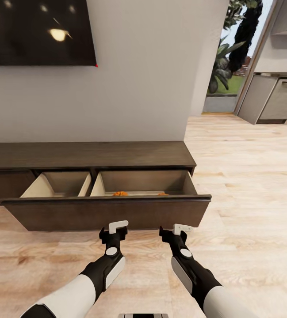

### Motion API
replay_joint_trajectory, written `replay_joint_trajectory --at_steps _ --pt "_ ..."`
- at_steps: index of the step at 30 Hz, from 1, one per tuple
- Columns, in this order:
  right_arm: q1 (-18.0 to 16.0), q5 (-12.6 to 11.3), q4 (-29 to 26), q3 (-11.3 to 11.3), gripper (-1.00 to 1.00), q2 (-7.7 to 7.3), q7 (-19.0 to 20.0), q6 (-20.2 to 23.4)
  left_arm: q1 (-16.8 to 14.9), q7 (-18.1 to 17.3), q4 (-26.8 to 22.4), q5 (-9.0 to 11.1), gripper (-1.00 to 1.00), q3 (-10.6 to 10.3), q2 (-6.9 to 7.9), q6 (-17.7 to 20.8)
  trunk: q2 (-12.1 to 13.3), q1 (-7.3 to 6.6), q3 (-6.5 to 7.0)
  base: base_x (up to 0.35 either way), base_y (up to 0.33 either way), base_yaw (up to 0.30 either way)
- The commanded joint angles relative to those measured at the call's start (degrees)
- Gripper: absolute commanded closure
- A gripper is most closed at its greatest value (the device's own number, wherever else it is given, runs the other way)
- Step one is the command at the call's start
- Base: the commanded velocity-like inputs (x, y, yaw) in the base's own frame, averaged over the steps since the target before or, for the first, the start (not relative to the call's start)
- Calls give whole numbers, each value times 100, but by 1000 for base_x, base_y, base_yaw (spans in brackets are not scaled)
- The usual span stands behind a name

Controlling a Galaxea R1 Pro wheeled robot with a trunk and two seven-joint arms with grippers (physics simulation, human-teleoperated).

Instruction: Place each of the two pumpkins and all three candles from the living room inside a cabinet in the living room (use any cabinet), then make sure every cabinet is closed, and position the cauldron so it is next to a table in the living room.

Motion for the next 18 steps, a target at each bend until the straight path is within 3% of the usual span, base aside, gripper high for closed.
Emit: replay_joint_trajectory --at_steps 1,10,18 --pt "-6 -59 4 40 -100 -5 -39 -36 -7 32 10 53 -100 -43 0 -37 -2 -1 -4 28 18 0" --pt "-6 -56 7 44 -100 -5 -39 -39 -7 32 11 52 -100 -37 0 -31 -2 -1 -4 228 114 0" --pt "-6 -56 7 45 -100 -5 -39 -40 -7 32 11 52 -100 -41 0 -31 -2 -1 -4 163 13 0"
